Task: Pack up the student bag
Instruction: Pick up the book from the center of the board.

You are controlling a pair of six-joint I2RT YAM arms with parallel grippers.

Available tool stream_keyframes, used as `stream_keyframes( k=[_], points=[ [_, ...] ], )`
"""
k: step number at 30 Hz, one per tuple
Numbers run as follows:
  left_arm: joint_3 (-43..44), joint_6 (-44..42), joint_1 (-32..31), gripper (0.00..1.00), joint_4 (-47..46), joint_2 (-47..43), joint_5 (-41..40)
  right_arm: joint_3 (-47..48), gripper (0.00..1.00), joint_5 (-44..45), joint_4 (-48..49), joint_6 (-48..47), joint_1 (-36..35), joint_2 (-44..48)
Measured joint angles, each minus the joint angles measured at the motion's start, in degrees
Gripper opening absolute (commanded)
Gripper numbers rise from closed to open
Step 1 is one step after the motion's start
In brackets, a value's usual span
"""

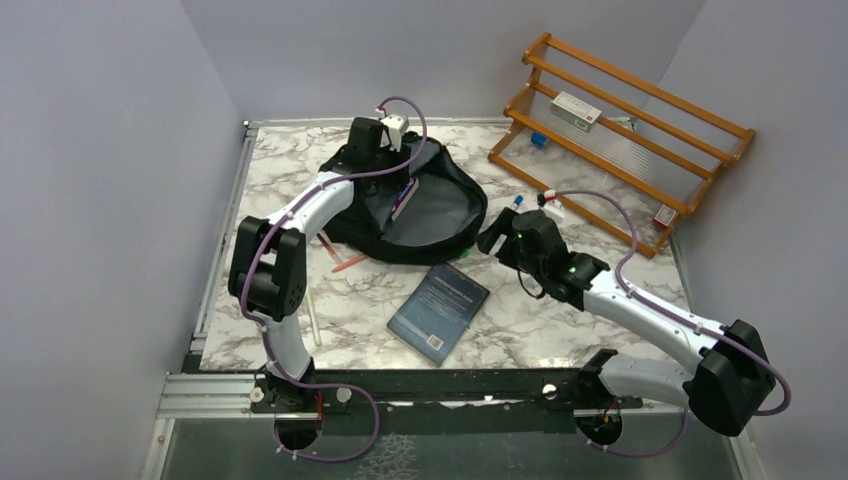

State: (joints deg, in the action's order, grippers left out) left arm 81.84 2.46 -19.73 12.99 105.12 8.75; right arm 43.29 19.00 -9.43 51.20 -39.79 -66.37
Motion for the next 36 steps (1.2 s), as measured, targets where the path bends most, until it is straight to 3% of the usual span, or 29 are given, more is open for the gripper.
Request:
stream_keyframes(
  k=[5,12,20,26,29,36],
  points=[
    [0.26,2.01,0.0,0.69,-0.07,-0.15,2.16,-2.69,0.79,-1.01,-6.73,5.44,0.0,1.51],
    [-1.44,4.37,0.0,0.72,0.0,-5.01,4.9,-5.68,0.79,-3.69,-10.43,9.57,0.0,2.58],
    [-15.3,8.5,-1.6,0.74,0.46,-19.56,9.22,-6.25,0.79,-6.43,-12.46,12.15,0.0,3.06],
    [-25.79,13.27,-11.19,0.74,2.6,-28.85,9.35,-8.55,0.79,-8.41,-12.55,13.66,0.0,3.45],
    [-30.01,15.52,-14.67,0.74,2.93,-31.74,9.16,-9.44,0.79,-9.07,-12.74,13.97,0.0,3.82],
    [-37.42,17.7,-16.04,0.74,4.07,-31.93,5.88,-10.23,0.79,-10.97,-12.24,14.82,0.0,4.24]
  ],
)
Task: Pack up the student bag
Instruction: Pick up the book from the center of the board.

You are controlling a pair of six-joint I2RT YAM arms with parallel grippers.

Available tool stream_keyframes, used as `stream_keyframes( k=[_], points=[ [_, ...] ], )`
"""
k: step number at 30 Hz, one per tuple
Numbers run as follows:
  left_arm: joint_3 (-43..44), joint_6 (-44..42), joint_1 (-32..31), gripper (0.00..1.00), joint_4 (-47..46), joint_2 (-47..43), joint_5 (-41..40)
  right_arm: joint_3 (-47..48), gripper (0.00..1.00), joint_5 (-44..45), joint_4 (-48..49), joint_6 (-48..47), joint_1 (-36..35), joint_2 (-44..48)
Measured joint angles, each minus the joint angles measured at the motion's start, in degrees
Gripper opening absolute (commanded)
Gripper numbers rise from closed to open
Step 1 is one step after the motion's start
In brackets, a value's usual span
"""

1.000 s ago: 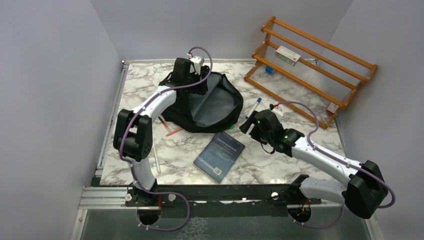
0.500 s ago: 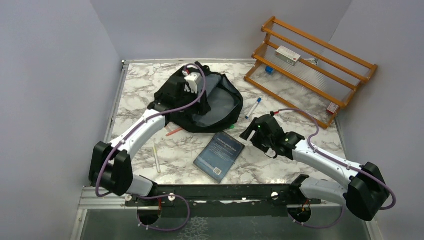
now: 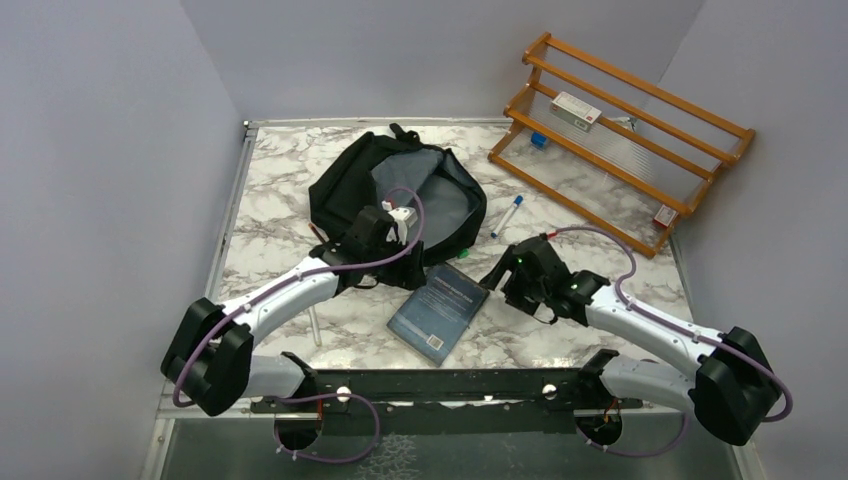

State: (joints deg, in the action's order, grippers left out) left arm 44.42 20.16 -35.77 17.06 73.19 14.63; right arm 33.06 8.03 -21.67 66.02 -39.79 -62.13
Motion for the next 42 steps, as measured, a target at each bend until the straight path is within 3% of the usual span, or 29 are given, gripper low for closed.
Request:
stream_keyframes(
  k=[13,24,36,42],
  points=[
    [-2.91,0.26,-3.26,0.74,-4.52,8.15,1.42,-4.39,0.79,-6.25,7.89,4.74,0.0,-7.08],
    [-4.72,0.87,-5.73,0.74,-9.2,11.06,3.39,-2.01,0.78,-8.81,15.3,10.4,0.04,-14.16],
    [-3.63,2.16,-8.26,0.75,-12.31,13.09,3.45,2.99,0.78,-3.91,14.4,-0.52,4.2,-17.9],
    [-3.85,4.31,-8.61,0.76,-12.02,12.52,0.42,1.84,0.78,-2.89,12.02,-4.66,4.66,-13.75]
  ],
)
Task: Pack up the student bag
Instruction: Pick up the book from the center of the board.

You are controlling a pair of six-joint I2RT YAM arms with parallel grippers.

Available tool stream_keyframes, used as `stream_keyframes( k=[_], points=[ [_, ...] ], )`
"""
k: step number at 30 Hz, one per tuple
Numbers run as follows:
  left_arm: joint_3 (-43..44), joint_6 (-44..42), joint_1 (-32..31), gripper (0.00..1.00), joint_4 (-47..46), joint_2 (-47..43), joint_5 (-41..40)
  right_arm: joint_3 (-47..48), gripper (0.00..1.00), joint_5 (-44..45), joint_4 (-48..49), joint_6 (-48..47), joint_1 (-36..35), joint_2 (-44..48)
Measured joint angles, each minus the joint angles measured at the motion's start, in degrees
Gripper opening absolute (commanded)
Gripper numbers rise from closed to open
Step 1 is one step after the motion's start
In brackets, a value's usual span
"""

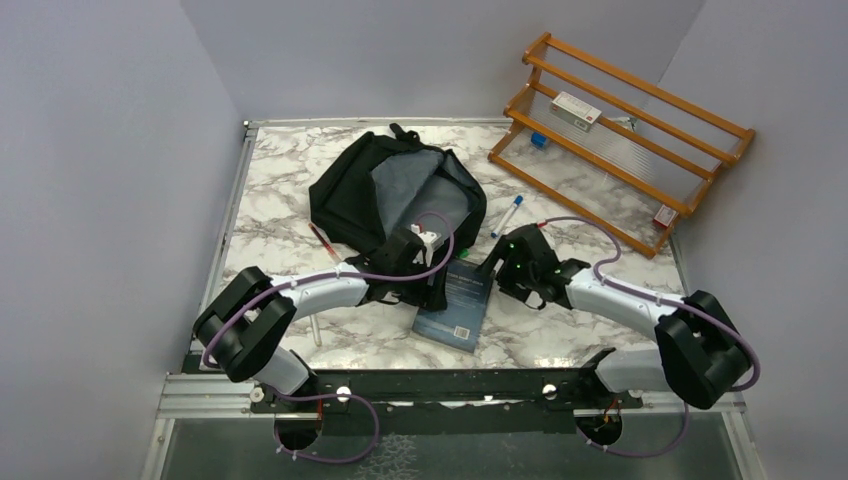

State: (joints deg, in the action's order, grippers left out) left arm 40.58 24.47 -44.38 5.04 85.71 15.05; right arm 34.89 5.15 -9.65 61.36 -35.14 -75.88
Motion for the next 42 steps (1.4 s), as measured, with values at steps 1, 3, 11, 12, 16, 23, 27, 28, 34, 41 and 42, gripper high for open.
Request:
stream_keyframes(
  k=[1,3,11,12,16,23,27,28,34,41,42],
  points=[
    [0.0,0.26,0.0,0.76,0.11,-0.04,-0.76,-0.68,0.78,0.0,-0.2,-0.39,0.0,0.98],
    [0.02,0.48,-0.09,0.76,0.39,-0.11,-1.55,-2.1,0.78,-0.02,-0.72,-0.83,0.0,2.51],
    [0.33,0.63,-0.37,0.59,1.49,-0.13,-4.68,-6.21,0.75,-0.9,-1.86,-0.33,0.0,6.4],
    [0.31,0.61,-0.37,0.56,1.62,-0.11,-4.9,-6.6,0.74,-1.22,-1.73,0.02,0.0,6.82],
    [0.0,1.07,-0.31,0.41,1.44,0.17,-5.42,-7.82,0.69,-2.45,-0.52,1.2,0.02,7.48],
    [-1.6,3.08,0.07,0.2,-1.97,0.26,-4.79,-9.7,0.62,-4.81,1.46,3.76,0.02,8.17],
    [-3.65,4.37,0.13,0.1,-6.05,0.11,-4.07,-10.27,0.62,-5.6,1.9,4.44,0.02,8.5],
    [-4.44,5.01,0.17,0.08,-7.5,0.11,-3.67,-10.38,0.62,-5.86,1.97,4.59,0.02,8.57],
    [-8.94,8.59,1.55,0.01,-16.02,0.37,-0.83,-11.47,0.62,-8.02,3.41,5.29,0.13,8.94],
    [-13.92,13.11,5.31,0.0,-27.12,2.49,4.98,-14.36,0.62,-10.45,6.69,7.67,0.35,10.56],
    [-14.6,13.84,5.97,0.0,-28.81,2.99,6.05,-14.88,0.62,-10.82,7.28,8.11,0.35,10.88]
  ],
)
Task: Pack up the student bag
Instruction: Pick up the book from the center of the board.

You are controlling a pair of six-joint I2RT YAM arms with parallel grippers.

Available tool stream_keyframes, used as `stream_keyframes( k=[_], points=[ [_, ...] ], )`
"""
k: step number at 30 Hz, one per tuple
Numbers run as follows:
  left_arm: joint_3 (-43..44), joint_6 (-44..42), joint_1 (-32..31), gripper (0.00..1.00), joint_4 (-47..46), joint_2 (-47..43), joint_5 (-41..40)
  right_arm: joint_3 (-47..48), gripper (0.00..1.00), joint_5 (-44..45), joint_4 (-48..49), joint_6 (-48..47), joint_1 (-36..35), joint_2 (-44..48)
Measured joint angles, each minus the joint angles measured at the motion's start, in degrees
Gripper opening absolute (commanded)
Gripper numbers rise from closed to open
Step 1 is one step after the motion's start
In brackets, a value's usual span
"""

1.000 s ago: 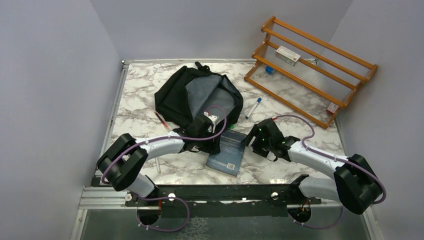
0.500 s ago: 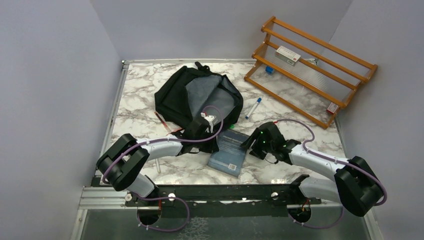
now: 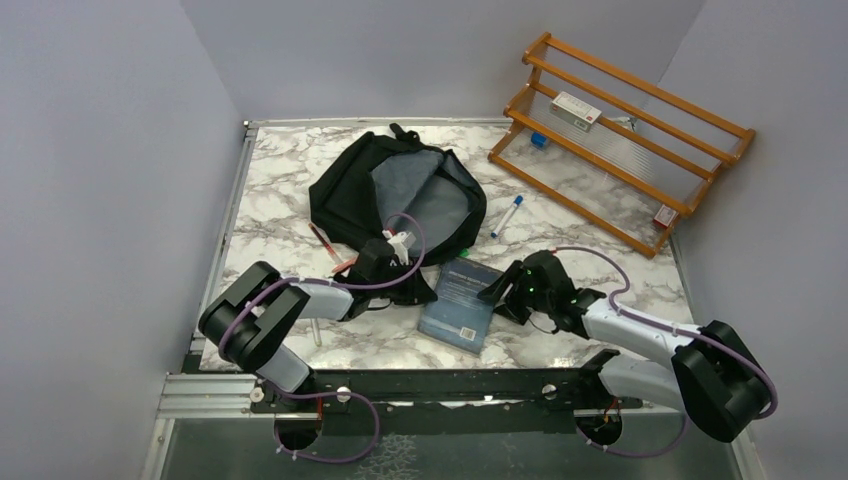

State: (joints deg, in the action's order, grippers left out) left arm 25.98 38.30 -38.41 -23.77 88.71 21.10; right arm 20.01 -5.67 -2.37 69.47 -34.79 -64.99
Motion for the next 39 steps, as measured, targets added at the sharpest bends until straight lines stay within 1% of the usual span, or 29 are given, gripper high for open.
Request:
stream_keyframes(
  k=[3,6,18,23,27,30,33,37,39],
  points=[
    [-1.46,1.4,1.64,0.0,-4.52,1.46,2.86,-1.11,0.63,-0.2,1.31,0.83,0.02,0.79],
    [-1.95,1.79,2.23,0.0,-6.47,2.29,4.09,-2.08,0.63,-0.17,2.47,1.51,0.04,1.4],
    [-3.82,3.26,4.74,0.0,-11.23,4.22,7.69,-4.96,0.62,-1.01,7.19,3.63,0.57,1.9],
    [-4.11,3.69,5.68,0.0,-12.5,4.98,9.01,-6.01,0.66,-1.57,9.86,4.42,0.68,1.62],
    [-4.28,4.17,6.45,0.0,-13.66,5.73,10.03,-6.86,0.66,-1.97,12.35,4.66,0.74,1.22],
    [-4.31,4.31,6.97,0.0,-14.4,6.08,10.51,-8.11,0.63,-2.64,15.91,4.74,0.92,0.59],
    [-4.28,4.31,7.43,0.0,-15.06,6.38,10.71,-10.16,0.6,-3.5,21.81,4.83,1.16,-0.9],
    [-4.0,4.31,7.45,0.0,-15.58,7.02,11.1,-11.78,0.57,-7.67,31.95,4.02,0.98,-5.81],
    [-3.76,4.31,7.45,0.0,-15.67,7.45,11.47,-11.82,0.54,-8.61,33.53,3.34,0.98,-6.88]
  ],
)
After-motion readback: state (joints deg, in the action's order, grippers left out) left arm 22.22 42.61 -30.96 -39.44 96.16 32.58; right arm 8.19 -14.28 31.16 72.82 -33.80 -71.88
